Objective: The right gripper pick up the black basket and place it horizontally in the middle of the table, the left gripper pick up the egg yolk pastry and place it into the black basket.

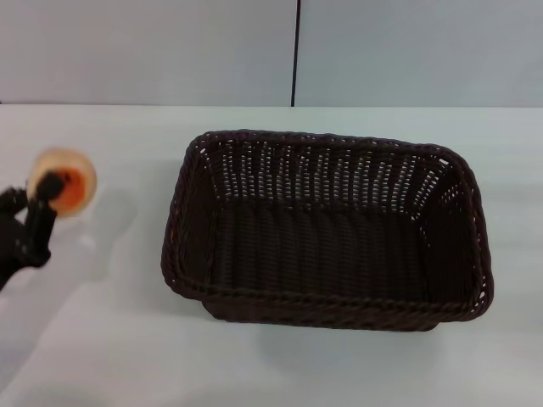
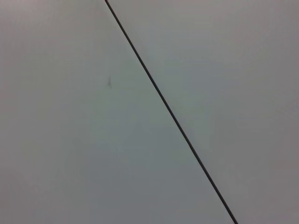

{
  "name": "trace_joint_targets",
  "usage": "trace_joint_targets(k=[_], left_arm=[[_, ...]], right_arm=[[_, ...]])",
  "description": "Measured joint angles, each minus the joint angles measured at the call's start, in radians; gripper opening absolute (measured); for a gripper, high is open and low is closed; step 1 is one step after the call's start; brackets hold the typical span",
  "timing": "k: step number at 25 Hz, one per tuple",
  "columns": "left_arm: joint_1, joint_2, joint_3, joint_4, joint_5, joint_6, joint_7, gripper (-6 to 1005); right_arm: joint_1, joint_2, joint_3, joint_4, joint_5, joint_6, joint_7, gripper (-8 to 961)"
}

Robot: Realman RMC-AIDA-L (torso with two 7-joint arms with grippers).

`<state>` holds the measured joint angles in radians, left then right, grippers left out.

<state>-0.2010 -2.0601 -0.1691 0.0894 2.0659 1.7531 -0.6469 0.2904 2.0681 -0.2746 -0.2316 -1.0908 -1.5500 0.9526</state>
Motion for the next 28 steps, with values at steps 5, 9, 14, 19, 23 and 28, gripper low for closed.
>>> trace_joint_targets(k=[5,9,14,19,23,28], left_arm=[[-0.081,-0.002,0.014,-0.033,0.016,0.064,-0.039,75],[-0.162,-0.006,0.119,-0.075,0.028,0.038,-0.046,64],[-0.233,-0.010,0.219,-0.131,0.028,-0.051,-0.038,84],[-0.242,-0.009,0.234,-0.143,0.030,-0.062,-0.038,111],[-0.234,-0.007,0.230,-0.139,0.025,-0.040,-0.037,205],[-0.196,-0.003,0.154,-0.126,0.007,0.023,-0.029,492]], right_arm=[[0.000,0.000,0.000,0.000,0.000,-0.003,0.003,351],[-0.001,0.000,0.000,0.000,0.000,-0.001,0.003,351],[-0.001,0.001,-0.002,0.000,-0.003,0.002,0.003,351],[-0.001,0.001,-0.003,0.012,-0.004,0.001,0.003,351],[0.000,0.001,-0.003,0.012,-0.004,0.003,0.003,351],[0.004,0.000,0.000,0.012,-0.005,0.003,0.003,351]])
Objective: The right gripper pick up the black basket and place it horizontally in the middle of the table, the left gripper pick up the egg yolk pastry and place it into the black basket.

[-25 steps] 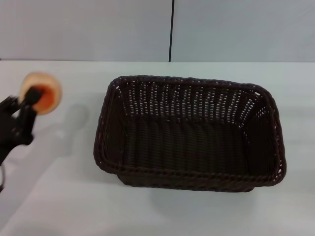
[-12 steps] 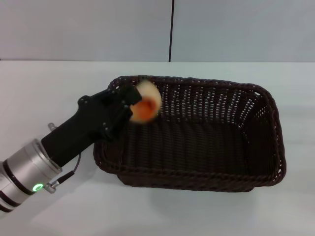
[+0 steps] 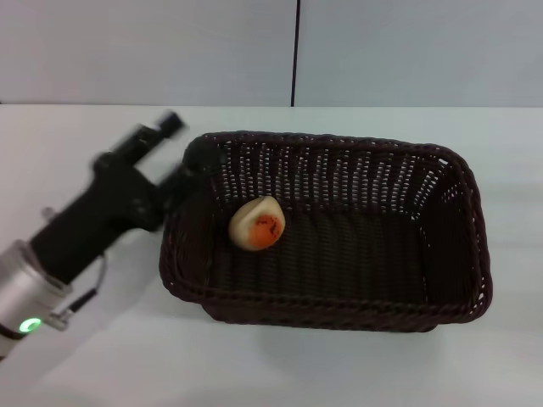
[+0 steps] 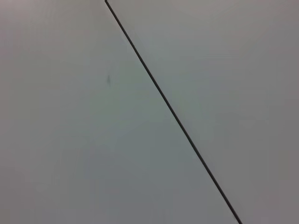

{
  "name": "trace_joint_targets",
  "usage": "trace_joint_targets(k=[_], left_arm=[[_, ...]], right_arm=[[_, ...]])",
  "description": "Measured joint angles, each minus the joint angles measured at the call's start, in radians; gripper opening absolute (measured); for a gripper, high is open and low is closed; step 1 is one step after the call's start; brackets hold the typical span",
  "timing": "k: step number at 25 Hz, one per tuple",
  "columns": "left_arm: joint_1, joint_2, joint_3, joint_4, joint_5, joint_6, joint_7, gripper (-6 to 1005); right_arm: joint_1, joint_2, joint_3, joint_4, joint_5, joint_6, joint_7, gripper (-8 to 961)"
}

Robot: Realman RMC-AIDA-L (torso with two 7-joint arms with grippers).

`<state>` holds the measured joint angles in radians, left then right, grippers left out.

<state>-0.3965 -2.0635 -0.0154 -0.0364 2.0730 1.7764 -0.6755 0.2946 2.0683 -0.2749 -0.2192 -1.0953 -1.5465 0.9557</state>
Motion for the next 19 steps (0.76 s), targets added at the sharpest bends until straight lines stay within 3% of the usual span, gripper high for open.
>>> trace_joint_targets(k=[1,2,3,4,6,10,14,19], left_arm=[[0.018,0.000,-0.049,0.002,-0.002,0.015,0.013,573],[0.029,-0.001,-0.075,0.002,-0.002,0.022,0.022,595],[0.064,-0.002,-0.171,-0.002,-0.002,0.042,0.055,618],[0.064,-0.002,-0.171,-0.002,-0.002,0.042,0.055,640],[0.098,-0.003,-0.274,-0.015,-0.003,0.061,0.079,685],[0.192,-0.004,-0.536,-0.057,-0.003,0.111,0.098,685],[0.236,-0.004,-0.655,-0.061,-0.003,0.132,0.098,684],[0.255,-0.004,-0.725,-0.061,-0.003,0.134,0.099,684]], right_arm=[[0.001,0.000,0.002,0.000,0.000,0.000,0.000,351],[0.002,0.000,0.005,-0.001,0.002,0.000,0.000,351],[0.002,0.000,0.007,-0.002,0.005,0.000,0.000,351],[0.002,0.000,0.010,-0.004,0.008,0.000,0.000,351],[0.000,-0.001,0.024,-0.007,0.011,0.000,0.000,351],[-0.003,0.000,0.100,-0.008,0.014,-0.001,-0.009,351],[-0.009,0.000,0.155,-0.006,0.014,0.001,-0.013,351],[-0.014,0.001,0.172,-0.010,0.015,0.001,-0.022,351]])
